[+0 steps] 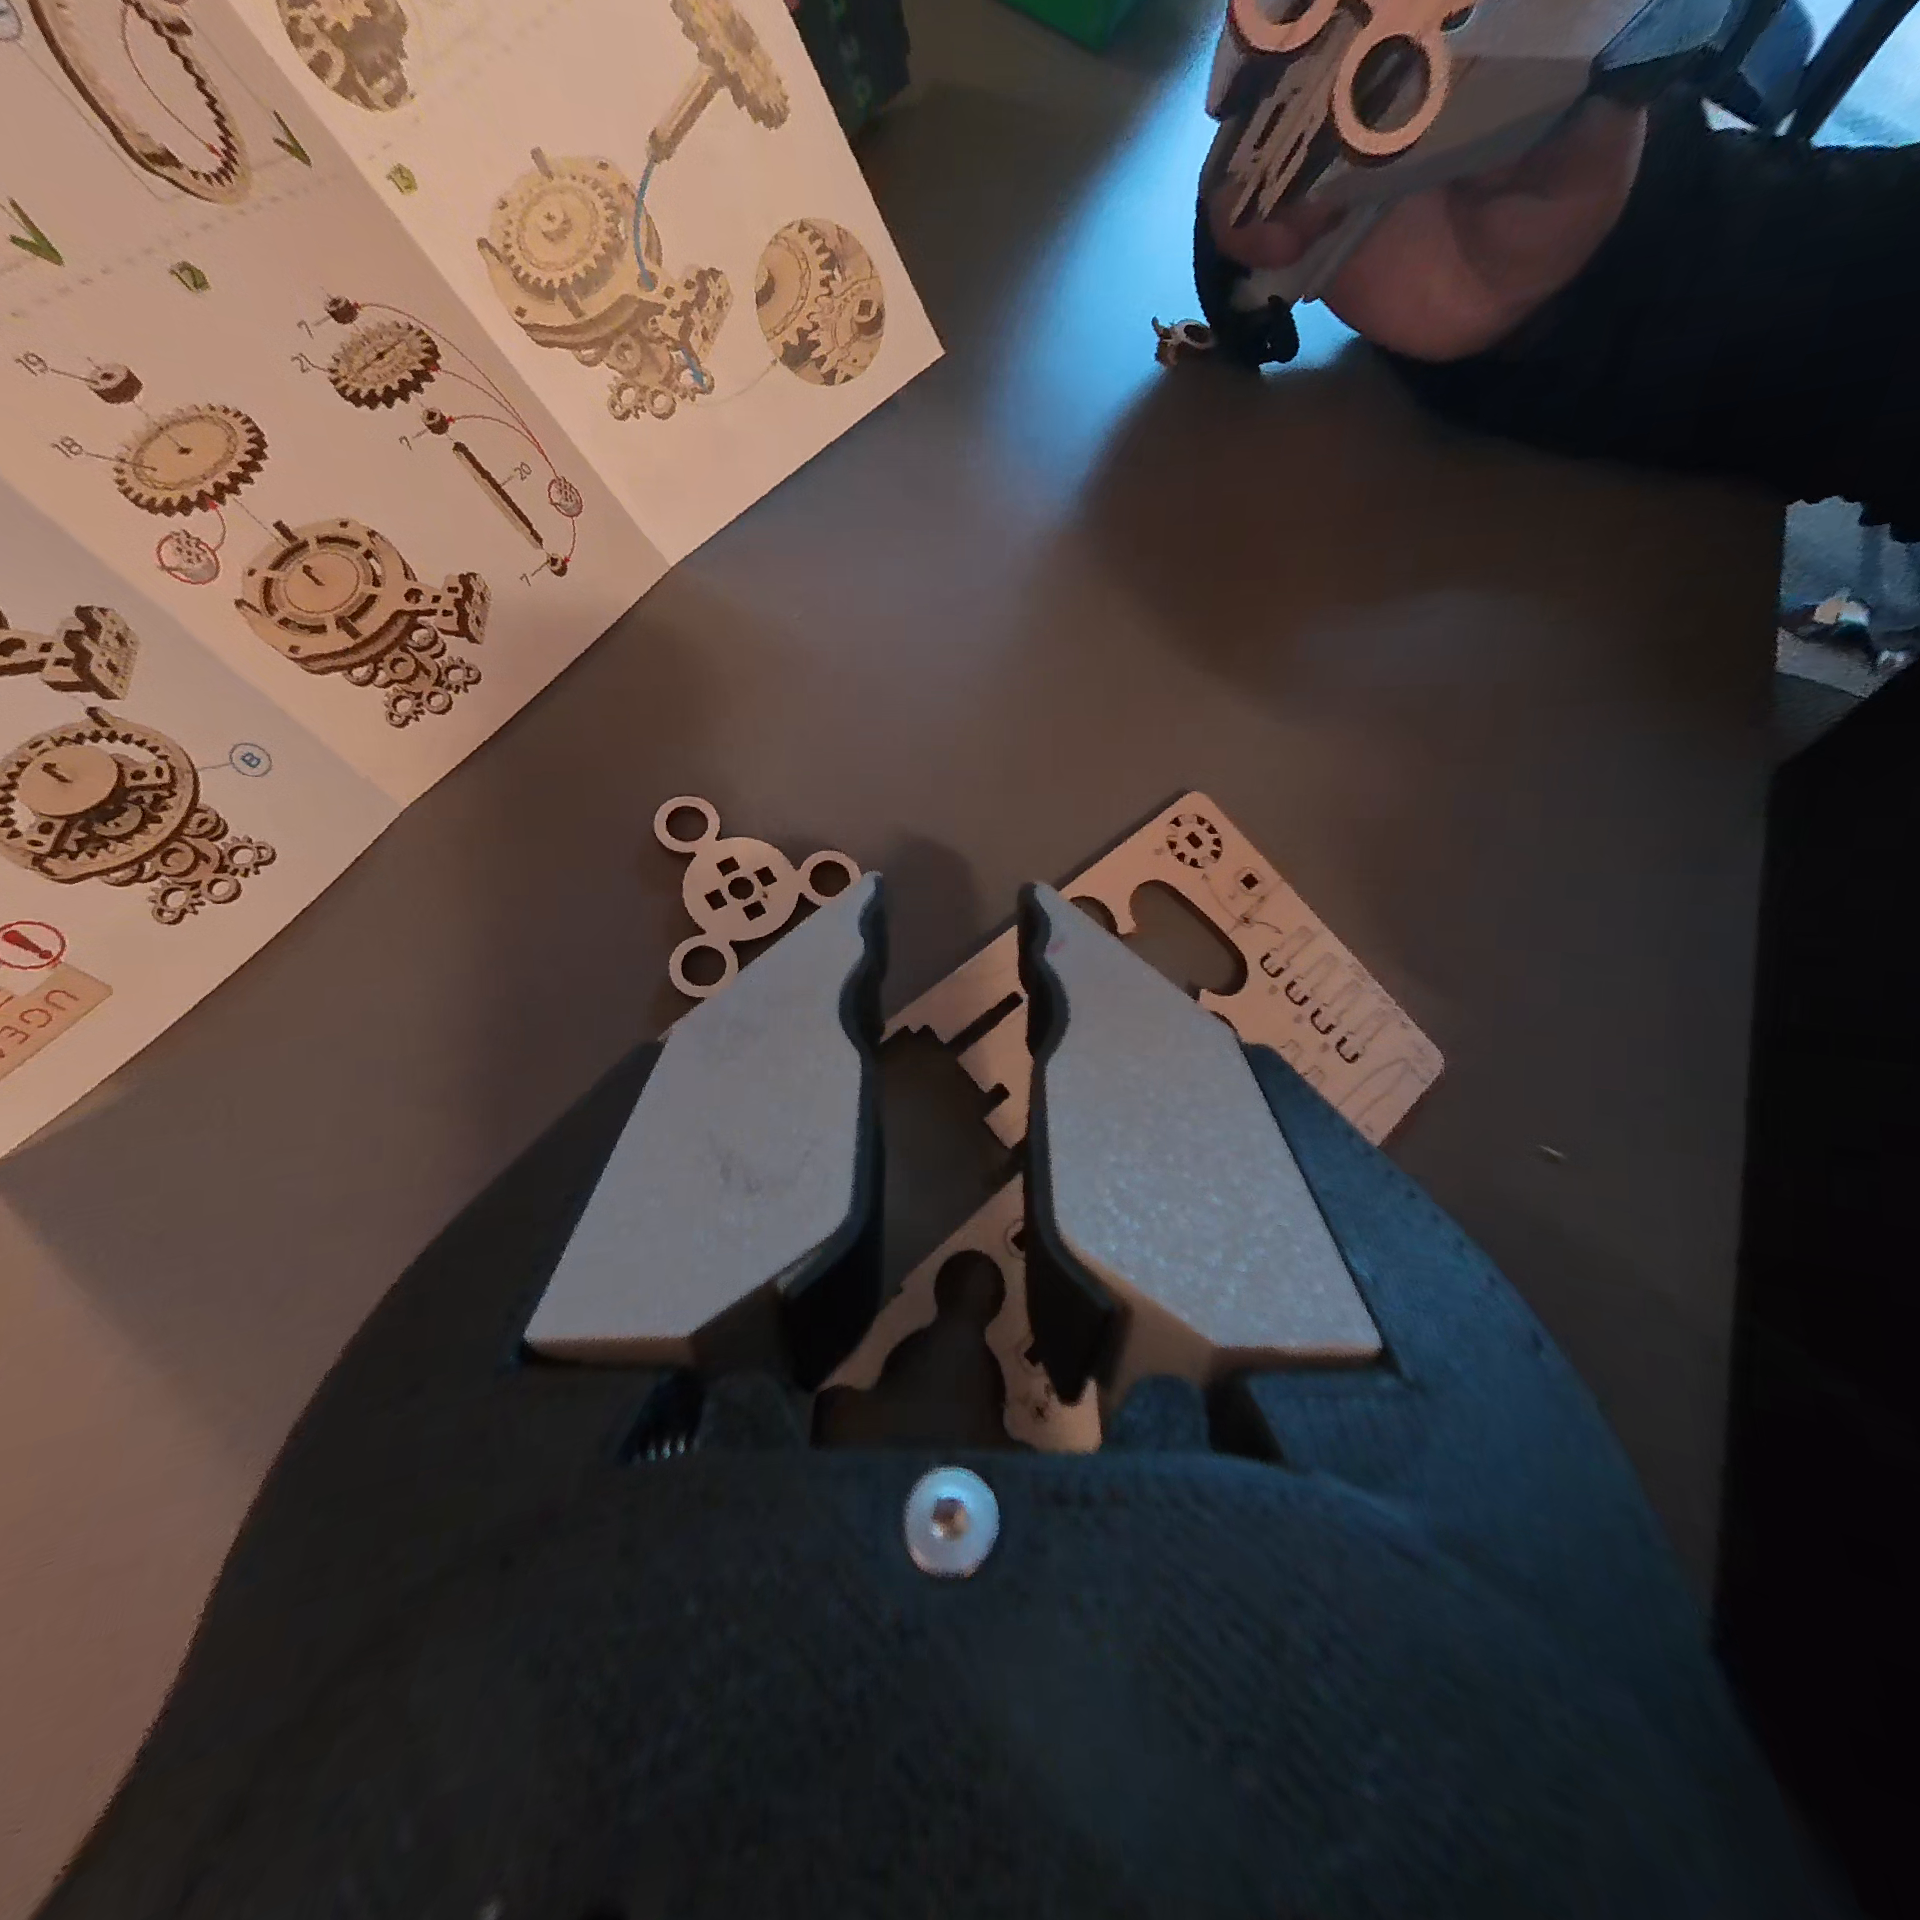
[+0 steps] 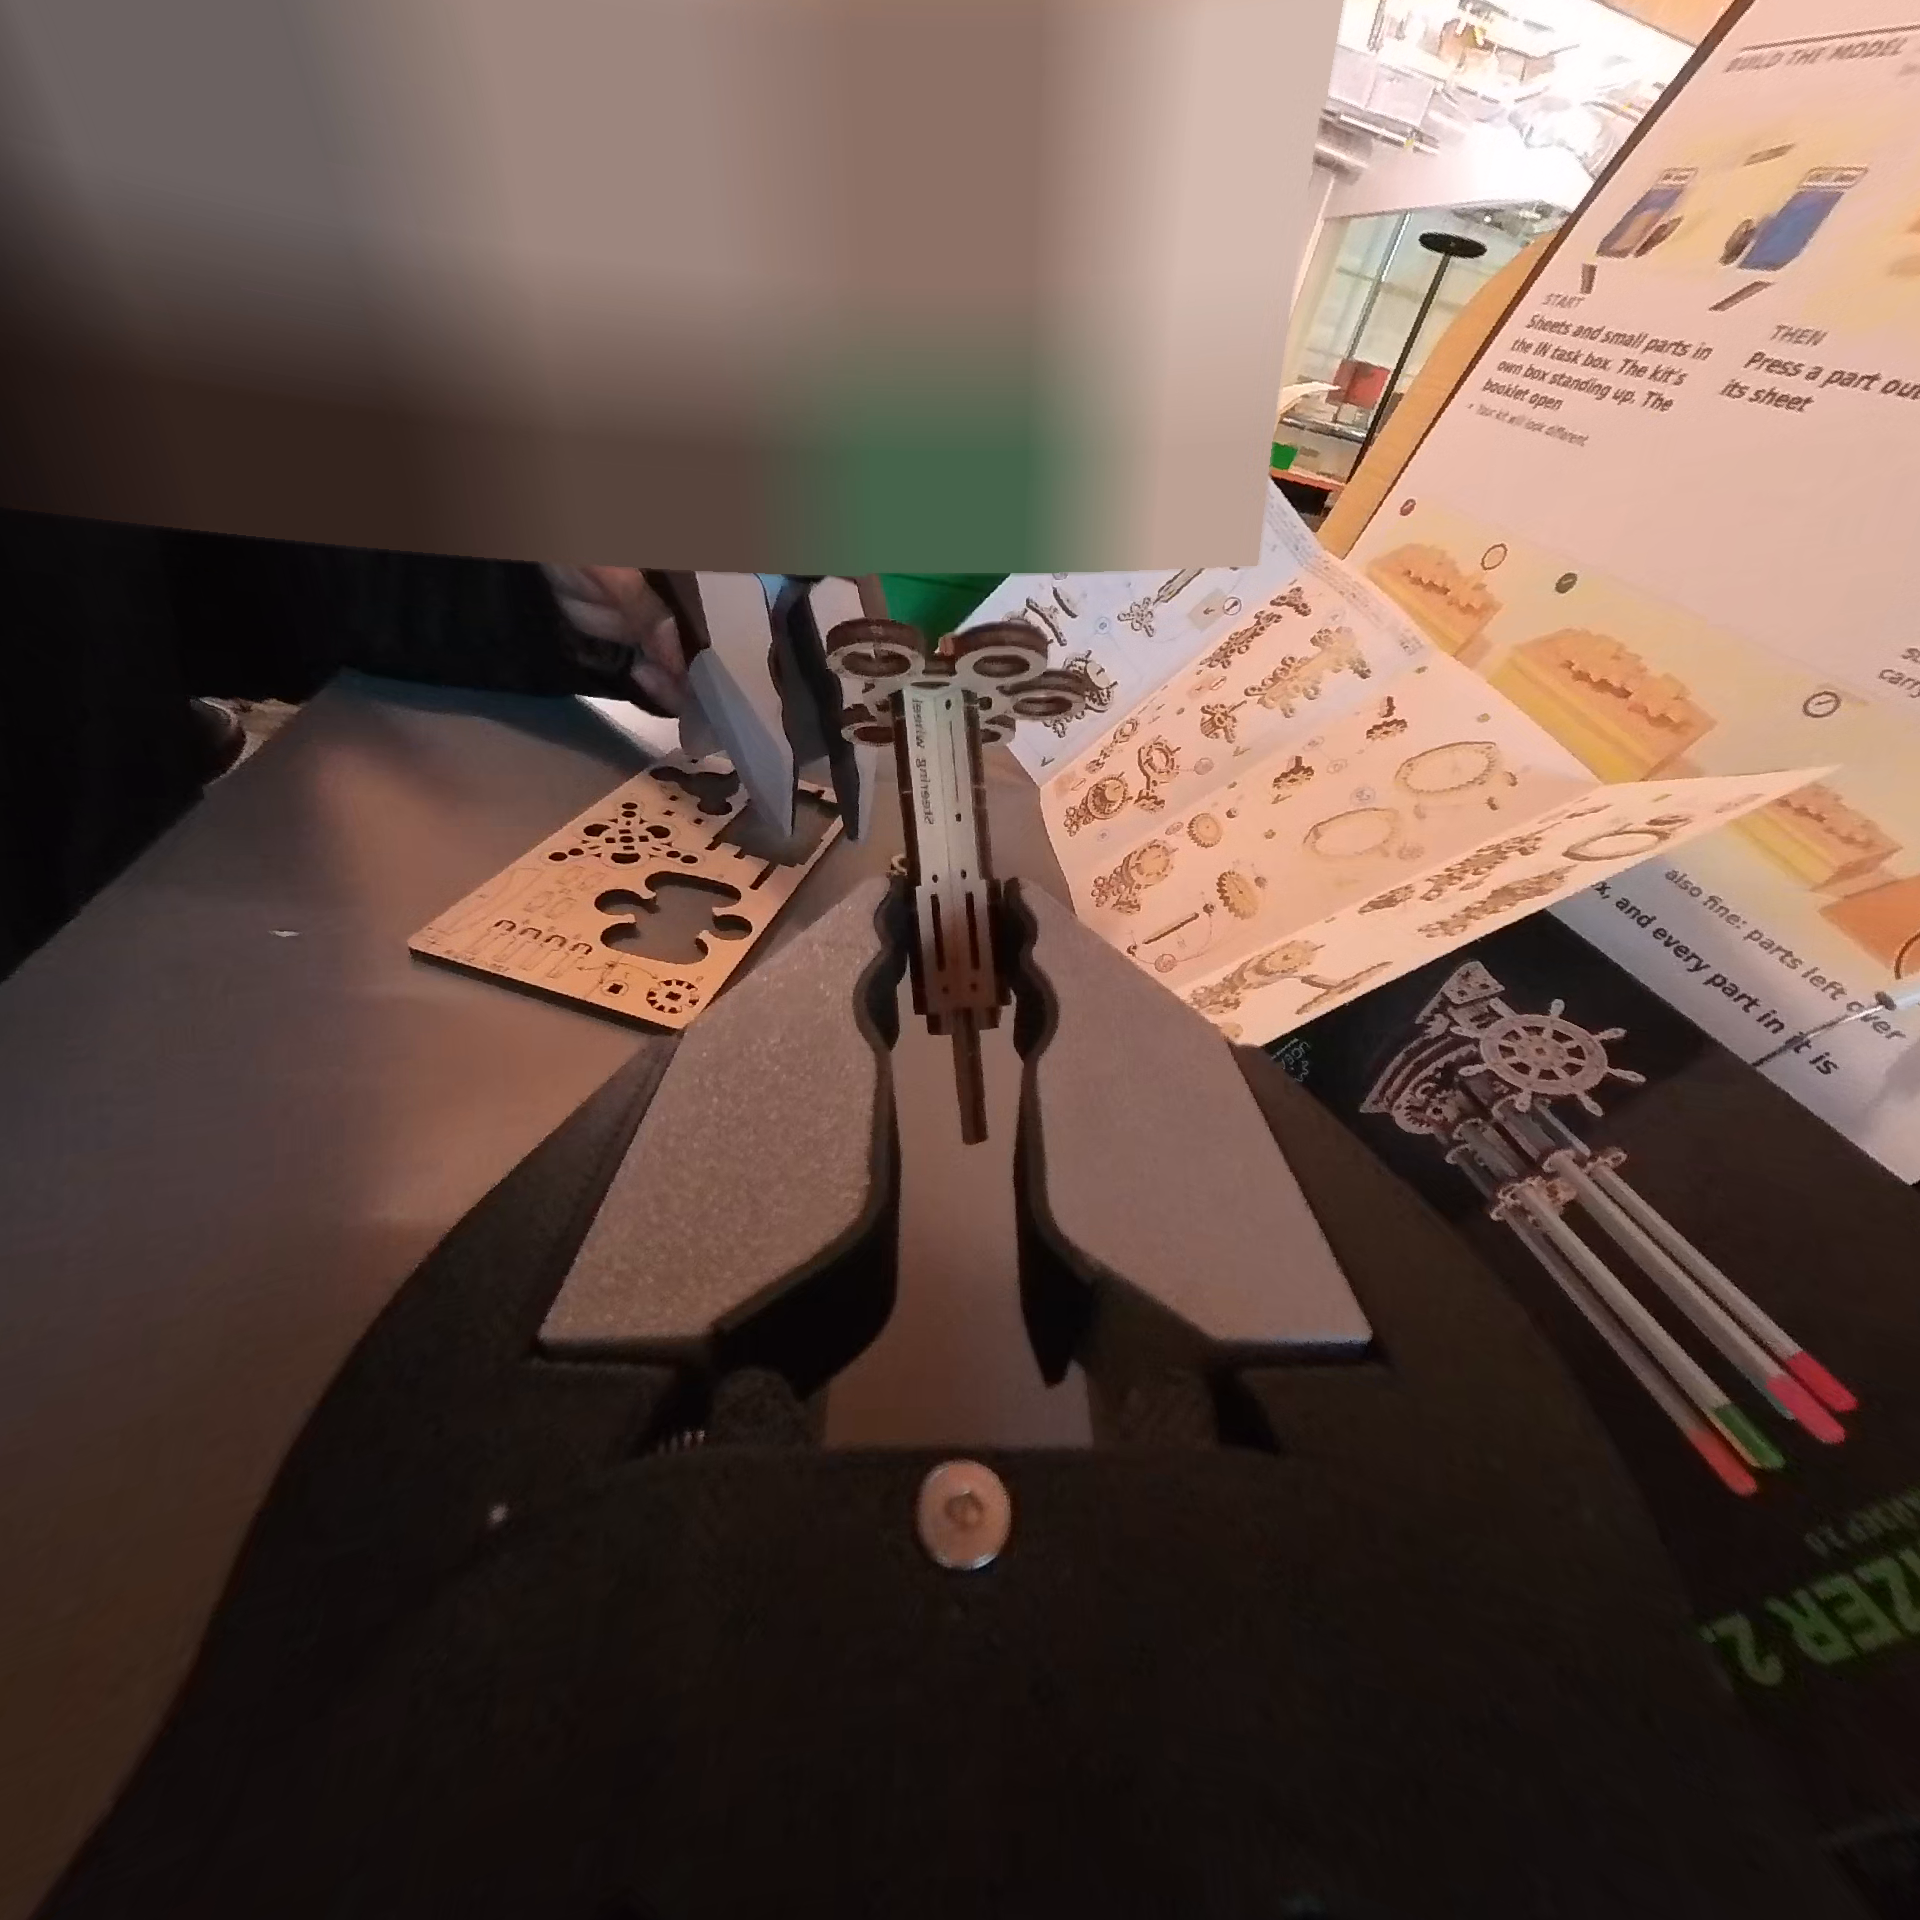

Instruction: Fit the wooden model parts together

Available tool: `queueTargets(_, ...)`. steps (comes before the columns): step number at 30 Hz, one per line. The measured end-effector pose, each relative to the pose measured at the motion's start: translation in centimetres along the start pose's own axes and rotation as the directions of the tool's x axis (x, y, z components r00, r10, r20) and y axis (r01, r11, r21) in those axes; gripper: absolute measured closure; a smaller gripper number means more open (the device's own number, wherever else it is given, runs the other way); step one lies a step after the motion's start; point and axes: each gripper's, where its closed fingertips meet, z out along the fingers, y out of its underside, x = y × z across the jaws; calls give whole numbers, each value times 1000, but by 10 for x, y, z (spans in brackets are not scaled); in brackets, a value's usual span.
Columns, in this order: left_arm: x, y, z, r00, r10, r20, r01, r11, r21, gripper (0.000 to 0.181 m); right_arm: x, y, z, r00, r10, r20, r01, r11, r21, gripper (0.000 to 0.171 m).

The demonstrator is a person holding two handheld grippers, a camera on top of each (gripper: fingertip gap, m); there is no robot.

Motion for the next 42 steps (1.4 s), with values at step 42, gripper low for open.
queueTargets(42, 49, -58, 37, 981, 187, -47, -176, 969, 176, 121, -31, 37, 0, 987, -158, -32, 110, 805, -584, 157)
